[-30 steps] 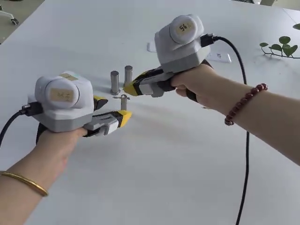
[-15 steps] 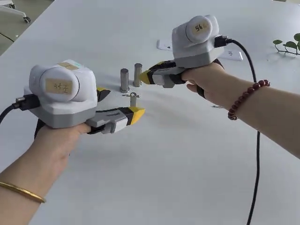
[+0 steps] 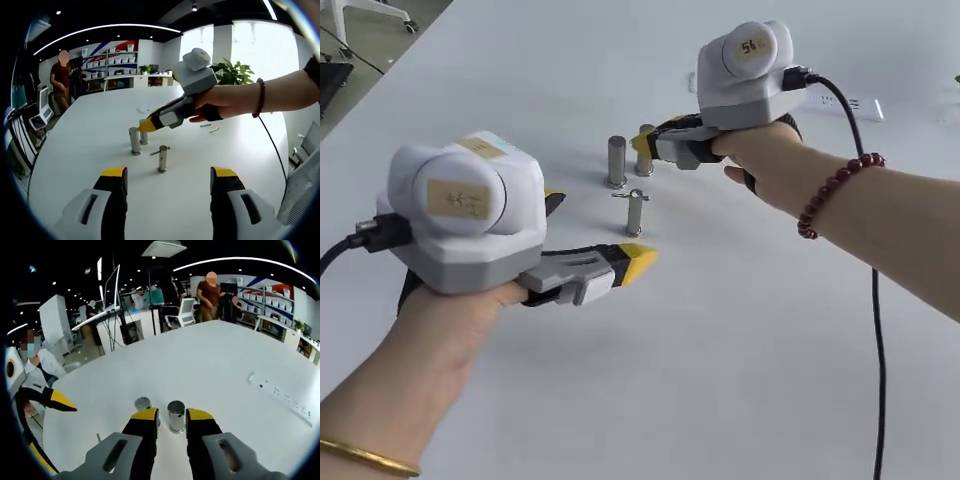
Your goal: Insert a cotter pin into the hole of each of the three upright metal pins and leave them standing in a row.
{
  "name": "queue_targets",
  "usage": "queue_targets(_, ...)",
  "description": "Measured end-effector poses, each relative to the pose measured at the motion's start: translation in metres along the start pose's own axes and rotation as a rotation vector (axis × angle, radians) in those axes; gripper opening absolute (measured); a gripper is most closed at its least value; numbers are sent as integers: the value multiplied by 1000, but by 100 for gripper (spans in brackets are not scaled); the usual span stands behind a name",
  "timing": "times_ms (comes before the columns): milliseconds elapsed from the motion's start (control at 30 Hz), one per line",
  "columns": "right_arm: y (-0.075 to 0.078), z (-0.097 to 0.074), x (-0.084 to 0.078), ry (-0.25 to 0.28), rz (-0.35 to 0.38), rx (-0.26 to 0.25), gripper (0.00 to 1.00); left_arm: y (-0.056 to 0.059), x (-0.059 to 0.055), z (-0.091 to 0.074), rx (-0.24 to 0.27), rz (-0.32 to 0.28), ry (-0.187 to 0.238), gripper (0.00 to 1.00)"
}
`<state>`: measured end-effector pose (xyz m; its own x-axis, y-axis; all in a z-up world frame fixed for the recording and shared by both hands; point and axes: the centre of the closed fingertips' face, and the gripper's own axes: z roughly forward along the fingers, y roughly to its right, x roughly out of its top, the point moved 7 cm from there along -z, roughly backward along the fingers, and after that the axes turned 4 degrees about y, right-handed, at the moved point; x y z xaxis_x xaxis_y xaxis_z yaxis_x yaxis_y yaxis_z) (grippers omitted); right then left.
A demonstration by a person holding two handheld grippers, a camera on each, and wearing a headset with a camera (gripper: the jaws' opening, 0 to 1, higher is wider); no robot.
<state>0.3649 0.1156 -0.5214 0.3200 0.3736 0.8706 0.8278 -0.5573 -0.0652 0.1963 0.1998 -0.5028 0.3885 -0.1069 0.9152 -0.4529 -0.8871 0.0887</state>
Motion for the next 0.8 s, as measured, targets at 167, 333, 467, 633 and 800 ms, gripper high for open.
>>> queue_targets(167, 4, 11, -3, 3, 45, -20, 15, 0, 0, 1, -4, 1, 3, 69)
queue_targets(333, 6, 12, -5, 5, 56, -43, 11, 0, -2, 1, -11, -2, -7, 69)
queue_targets(467, 4, 11, -5, 12, 55, -38, 10, 1, -3, 1, -15, -1, -9, 69)
queue_targets(633, 6, 9, -4, -6, 23, -28, 9, 2, -3, 1, -23, -12, -22, 69)
queue_targets(800, 5, 2, -4, -14, 9, -23, 8, 4, 0, -3, -26, -3, -13, 70)
